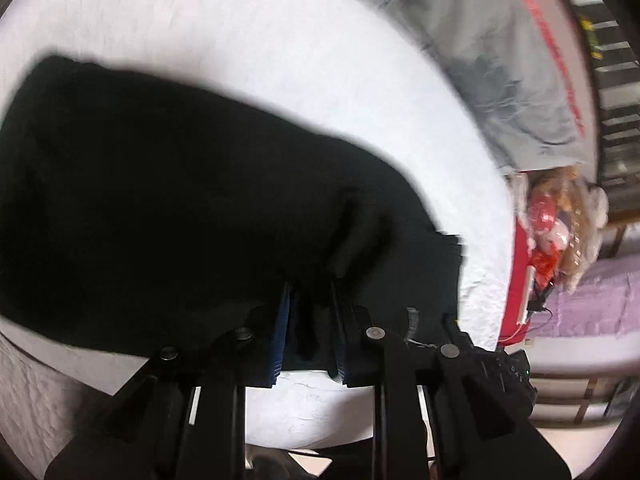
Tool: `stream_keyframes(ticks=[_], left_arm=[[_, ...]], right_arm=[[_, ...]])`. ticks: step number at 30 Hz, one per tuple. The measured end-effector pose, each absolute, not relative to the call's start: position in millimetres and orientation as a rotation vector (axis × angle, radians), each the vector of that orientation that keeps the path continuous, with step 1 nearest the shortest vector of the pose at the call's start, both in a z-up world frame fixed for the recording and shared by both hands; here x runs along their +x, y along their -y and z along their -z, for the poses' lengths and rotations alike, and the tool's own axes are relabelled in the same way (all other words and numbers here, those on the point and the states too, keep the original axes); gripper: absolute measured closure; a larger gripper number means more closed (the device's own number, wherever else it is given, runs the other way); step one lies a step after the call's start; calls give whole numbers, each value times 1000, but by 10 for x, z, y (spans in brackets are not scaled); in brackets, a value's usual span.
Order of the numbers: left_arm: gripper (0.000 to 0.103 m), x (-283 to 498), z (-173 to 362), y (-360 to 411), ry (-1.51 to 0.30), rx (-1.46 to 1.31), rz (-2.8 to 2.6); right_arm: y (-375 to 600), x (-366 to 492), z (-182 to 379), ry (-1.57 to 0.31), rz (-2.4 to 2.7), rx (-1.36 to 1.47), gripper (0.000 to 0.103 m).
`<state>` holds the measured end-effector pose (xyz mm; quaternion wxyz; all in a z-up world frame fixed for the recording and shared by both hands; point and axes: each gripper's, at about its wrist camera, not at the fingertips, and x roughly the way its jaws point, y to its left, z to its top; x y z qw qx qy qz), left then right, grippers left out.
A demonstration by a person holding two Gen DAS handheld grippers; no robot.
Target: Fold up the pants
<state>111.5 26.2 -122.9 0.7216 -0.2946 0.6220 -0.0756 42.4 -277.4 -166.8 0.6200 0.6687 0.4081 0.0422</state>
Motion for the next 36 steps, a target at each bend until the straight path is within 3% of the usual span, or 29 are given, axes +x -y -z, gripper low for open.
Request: stream_keyframes(ticks=[7,11,12,15,18,22,25,26,27,29,34,35,36], left_arm=[[86,1038,1235,-507,-1382,-756,187],[86,874,1000,-636,-1318,-809,251],[86,844,927,-660,-1295,-833,278],[78,883,682,-543,-1242,-835,337],[64,1001,556,-238,-1229,-767,367],[63,1176,713,105,-1272,-640,357],[64,1274,1072,144,-1335,-570,249],[65,1298,1177,134,-1343,-585,246],[65,1297,1226,99,-1326,-607,252],[65,1286,1214,60,-1311,-633,253],[65,1242,1088,59,-1327,-642,258],[64,1189,1040,22,-1318,-693,283],[64,1126,1008,-32,-1302,-727,311]], right_arm=[[2759,456,1724,-991,-119,1503,83],[2842,262,1594,-1049,-165,1528,41],[2877,190,1538,-1055,-170,1522,40],[2971,104,1248,-957,-226,1454,40],[2900,300,1009,-862,-317,1347,40],[2687,548,1084,-901,-391,1288,41],[2713,616,1361,-961,-298,1179,49],[2746,613,1474,-975,-288,1183,63],[2773,614,1561,-988,-286,1186,85],[2802,607,1612,-1001,-286,1151,97],[2792,653,1421,-1029,-300,1084,92],[2792,635,1322,-1005,-309,1071,82],[2775,620,1237,-978,-318,1048,65]])
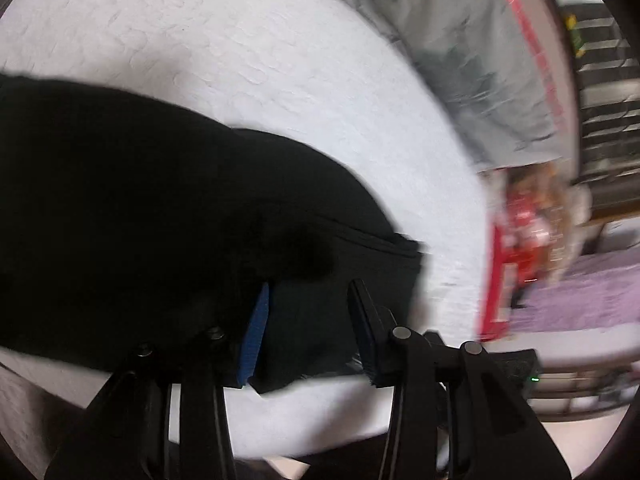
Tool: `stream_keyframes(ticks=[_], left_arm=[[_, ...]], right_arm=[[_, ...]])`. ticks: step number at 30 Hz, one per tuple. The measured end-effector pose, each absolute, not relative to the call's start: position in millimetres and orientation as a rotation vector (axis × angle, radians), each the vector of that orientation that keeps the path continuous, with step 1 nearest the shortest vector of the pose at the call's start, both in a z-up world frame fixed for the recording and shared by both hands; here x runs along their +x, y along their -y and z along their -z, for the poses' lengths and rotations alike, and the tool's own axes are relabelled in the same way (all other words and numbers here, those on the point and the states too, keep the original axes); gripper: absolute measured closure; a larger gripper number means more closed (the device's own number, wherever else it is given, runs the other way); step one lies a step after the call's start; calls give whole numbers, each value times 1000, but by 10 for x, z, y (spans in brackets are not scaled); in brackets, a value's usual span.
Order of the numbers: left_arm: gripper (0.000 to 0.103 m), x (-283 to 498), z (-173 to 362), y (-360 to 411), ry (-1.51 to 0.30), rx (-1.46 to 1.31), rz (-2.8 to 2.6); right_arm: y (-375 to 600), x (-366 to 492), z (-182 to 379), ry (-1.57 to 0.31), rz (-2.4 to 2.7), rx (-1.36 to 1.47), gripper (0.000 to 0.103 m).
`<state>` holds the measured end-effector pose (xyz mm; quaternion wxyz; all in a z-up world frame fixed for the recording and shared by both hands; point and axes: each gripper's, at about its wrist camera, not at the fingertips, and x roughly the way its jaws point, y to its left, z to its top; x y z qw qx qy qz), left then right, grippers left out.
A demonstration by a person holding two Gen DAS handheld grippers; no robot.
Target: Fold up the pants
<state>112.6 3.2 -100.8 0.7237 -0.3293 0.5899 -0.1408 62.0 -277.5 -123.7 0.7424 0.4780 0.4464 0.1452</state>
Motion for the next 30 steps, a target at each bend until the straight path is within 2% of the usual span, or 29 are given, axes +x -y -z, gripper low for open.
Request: stream_keyframes(ticks=[1,2,3,9,17,21,30], left_arm=[[60,1069,980,-79,-1287,-735,321],[52,1018,974,-116,-1282,-716,307],[50,980,996,-140,-1281,-700,293],[49,957,1167,-153,-1308,-657,268],[49,736,762,-399,-1187,-568,195],[49,625,592,-659,-1111,-482,101],[49,511,491,-1205,-1048,-379,-21]], right_arm=[[2748,600,1106,-947,-331,996,55],[2723,586,1039,-937,-333,956,39],[2696,582,990,-930,-324,916,37],[2639,608,1152,-985,-246,870,41],[2333,513,632,-955,-267,664,38],[1980,435,465,-955,-260,500,29],[1010,306,402,-977,-314,250,22]])
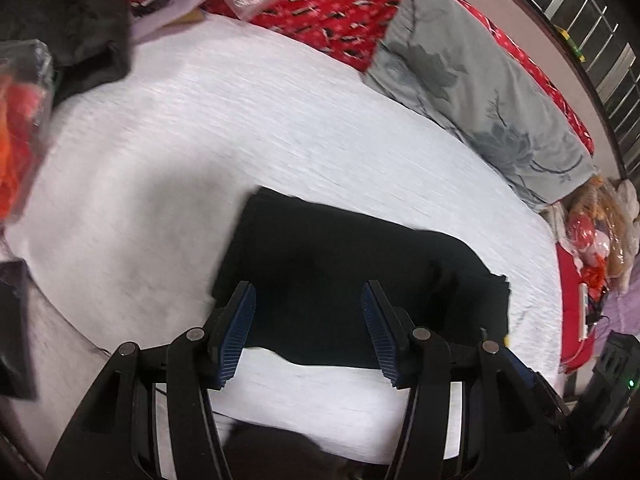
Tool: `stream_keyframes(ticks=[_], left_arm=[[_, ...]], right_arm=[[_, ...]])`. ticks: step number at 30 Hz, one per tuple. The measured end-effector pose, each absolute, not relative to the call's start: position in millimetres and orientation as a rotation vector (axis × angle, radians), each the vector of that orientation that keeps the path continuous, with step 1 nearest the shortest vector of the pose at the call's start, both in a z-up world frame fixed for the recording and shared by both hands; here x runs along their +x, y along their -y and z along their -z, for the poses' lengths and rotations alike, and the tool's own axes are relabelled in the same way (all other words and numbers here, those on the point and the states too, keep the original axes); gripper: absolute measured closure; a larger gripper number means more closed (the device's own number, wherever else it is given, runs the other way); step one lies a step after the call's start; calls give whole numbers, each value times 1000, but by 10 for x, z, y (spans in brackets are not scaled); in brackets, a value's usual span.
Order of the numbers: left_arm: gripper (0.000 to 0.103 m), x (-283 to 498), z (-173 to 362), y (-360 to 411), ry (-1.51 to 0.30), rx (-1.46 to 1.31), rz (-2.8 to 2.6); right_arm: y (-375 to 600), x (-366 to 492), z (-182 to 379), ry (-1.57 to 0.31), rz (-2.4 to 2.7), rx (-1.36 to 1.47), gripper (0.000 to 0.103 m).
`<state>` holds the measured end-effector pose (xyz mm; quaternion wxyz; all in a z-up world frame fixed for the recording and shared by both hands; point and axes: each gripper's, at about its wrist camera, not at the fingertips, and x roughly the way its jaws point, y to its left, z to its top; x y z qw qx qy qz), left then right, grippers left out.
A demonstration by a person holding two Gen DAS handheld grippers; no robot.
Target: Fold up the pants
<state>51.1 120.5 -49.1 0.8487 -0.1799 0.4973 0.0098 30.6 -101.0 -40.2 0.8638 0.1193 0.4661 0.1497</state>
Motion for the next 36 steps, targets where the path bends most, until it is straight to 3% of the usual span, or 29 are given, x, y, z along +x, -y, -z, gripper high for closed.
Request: stream_keyframes(ticks=[6,16,36], left_arm=[[49,674,456,-1517,-1103,-298,-57],[49,959,474,-2242,-1242,-355,51],[49,1481,869,-2377,-1444,-397,309]], right_arm=[[515,310,335,-951,-339,126,16],[-313,337,469,-940,-426,-86,15],[-1410,452,1057,-879,-323,-374,15]])
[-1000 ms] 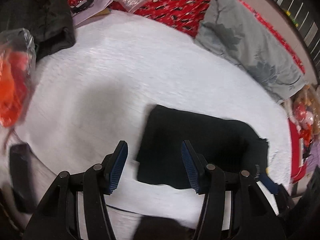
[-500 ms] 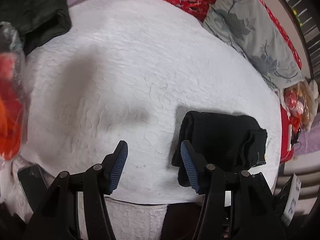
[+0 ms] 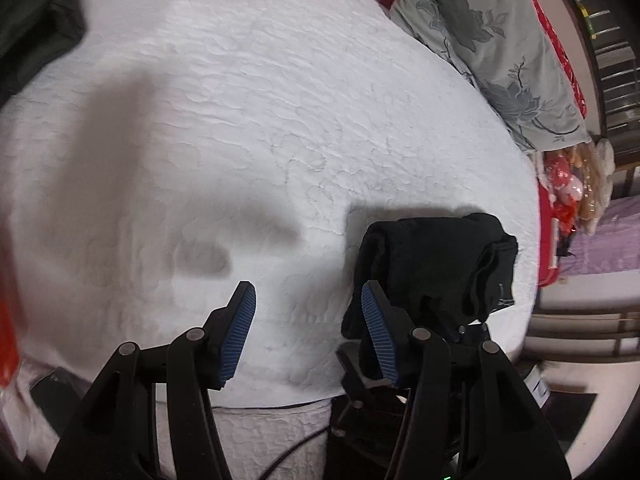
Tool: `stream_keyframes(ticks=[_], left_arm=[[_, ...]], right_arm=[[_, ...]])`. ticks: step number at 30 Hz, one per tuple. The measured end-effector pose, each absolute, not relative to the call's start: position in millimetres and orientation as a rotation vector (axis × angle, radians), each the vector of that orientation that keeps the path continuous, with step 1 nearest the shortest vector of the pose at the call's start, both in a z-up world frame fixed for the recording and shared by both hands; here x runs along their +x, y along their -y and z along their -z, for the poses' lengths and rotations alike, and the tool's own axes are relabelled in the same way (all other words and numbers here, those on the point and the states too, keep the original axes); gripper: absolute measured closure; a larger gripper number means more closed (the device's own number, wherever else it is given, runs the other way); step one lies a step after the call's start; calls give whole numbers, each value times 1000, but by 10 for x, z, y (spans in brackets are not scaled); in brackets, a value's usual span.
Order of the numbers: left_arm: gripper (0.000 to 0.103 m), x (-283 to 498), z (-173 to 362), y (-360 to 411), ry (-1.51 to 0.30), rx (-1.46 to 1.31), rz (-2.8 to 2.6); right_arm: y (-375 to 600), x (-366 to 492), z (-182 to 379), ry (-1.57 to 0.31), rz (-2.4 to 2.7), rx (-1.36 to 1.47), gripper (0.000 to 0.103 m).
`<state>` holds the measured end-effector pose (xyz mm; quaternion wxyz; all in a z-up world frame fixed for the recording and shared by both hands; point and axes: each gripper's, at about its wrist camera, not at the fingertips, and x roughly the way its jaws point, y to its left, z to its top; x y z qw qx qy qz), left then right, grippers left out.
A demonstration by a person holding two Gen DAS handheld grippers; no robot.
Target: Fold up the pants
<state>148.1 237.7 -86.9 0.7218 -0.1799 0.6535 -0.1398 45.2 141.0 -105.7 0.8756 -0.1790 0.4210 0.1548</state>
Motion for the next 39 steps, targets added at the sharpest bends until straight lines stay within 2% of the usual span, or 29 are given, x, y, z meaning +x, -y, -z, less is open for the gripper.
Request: stream_keyframes(ticks=[1,2,3,4,6,9,11,16,18,20,26,30,31,39], left_arm=[[49,1515,896,-2350,-1452,-390,327],[49,1555,922,-2307,-1460,-378,347],[49,1599,944,-2268,-1468,-372,361],[49,1652,980,-2217,-1479,-382,385],[49,1746,1033,-2139,-1505,-428,443],[48,1864,1149,-2012,-1538,-503,496],[39,1917,1218,-1940,-1550,-545,525],[37,1964,1319,-1817,-1540,-664,560],[42,1952,1303,-1807,-1523,-684,556],[70,1921,1273,-1828,-1511,-668,509],[75,1776,1095,-1885,-1477,-752,461],[78,1706,897,-1810,-1446,-768,434],[81,1688,839,-1786,-1436,-769,432],[81,1595,482,-1354,-1399,-759,428]], right_arm=[[-1418,451,1070,-862,-307,-383,16],[-1405,457,1069,-854,-302,-384,22],[-1386,462,1062,-847,-294,-384,32],[-1361,472,1048,-844,-299,-376,34],[-1315,495,1013,-845,-303,-357,49],[-1249,520,964,-853,-307,-319,60],[-1210,526,951,-857,-312,-306,63],[-1186,558,934,-862,-318,-294,66],[-1178,566,932,-864,-320,-281,66],[-1156,583,922,-868,-326,-265,66],[-997,628,816,-908,-365,-143,79],[-877,621,694,-898,-391,-78,81],[-845,609,655,-891,-398,-68,81],[-412,517,379,-843,-441,36,81]])
